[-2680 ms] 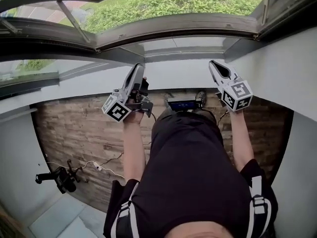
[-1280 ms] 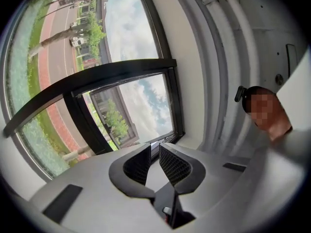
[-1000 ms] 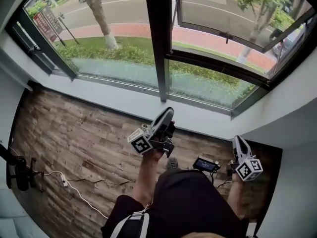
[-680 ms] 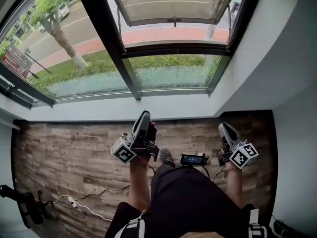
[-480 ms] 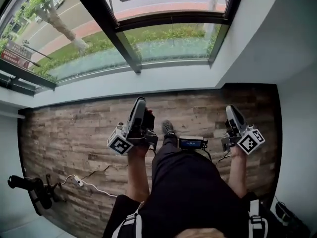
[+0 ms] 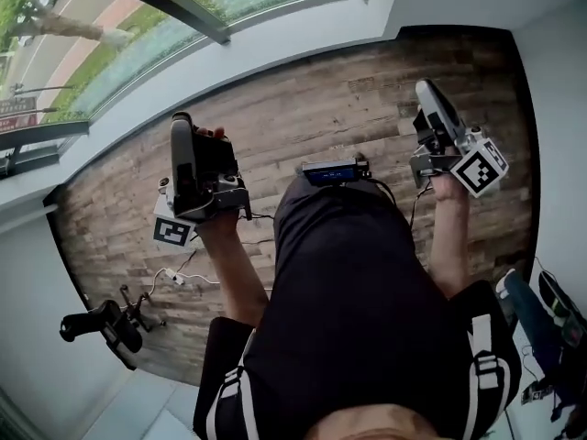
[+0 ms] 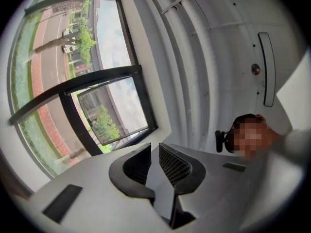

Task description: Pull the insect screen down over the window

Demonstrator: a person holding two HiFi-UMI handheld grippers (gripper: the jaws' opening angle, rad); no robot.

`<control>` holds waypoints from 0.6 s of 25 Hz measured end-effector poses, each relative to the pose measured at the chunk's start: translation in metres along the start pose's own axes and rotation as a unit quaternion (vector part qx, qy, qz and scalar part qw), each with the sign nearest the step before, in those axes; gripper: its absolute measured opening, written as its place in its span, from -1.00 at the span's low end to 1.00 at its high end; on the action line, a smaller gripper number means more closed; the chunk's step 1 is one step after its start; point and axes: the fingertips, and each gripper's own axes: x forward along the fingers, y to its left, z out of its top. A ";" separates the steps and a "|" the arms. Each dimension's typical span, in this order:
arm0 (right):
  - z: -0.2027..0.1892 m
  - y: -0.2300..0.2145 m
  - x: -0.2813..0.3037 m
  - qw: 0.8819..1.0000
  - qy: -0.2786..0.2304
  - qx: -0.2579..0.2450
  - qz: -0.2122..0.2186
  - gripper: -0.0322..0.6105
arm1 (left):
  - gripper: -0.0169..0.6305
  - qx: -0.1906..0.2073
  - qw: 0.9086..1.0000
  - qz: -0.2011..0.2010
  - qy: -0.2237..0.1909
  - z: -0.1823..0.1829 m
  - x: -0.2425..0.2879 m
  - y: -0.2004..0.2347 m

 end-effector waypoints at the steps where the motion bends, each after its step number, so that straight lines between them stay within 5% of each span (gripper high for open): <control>1: -0.001 0.006 -0.004 1.000 -0.007 -0.003 -0.002 -0.83 | -0.81 -0.003 1.000 -0.022 0.002 0.002 -0.001 -0.007; 6: -0.015 0.028 -0.011 0.999 -0.029 -0.011 -0.017 -0.83 | -0.81 0.022 0.996 -0.086 0.026 0.015 -0.018 -0.025; 10: -0.040 0.037 -0.003 1.000 -0.021 0.001 -0.022 -0.83 | -0.81 0.057 0.995 -0.075 0.035 0.024 -0.043 -0.017; 15: -0.061 0.116 0.020 1.000 -0.006 -0.028 0.011 -0.83 | -0.81 0.073 0.994 -0.078 0.024 0.070 -0.073 -0.032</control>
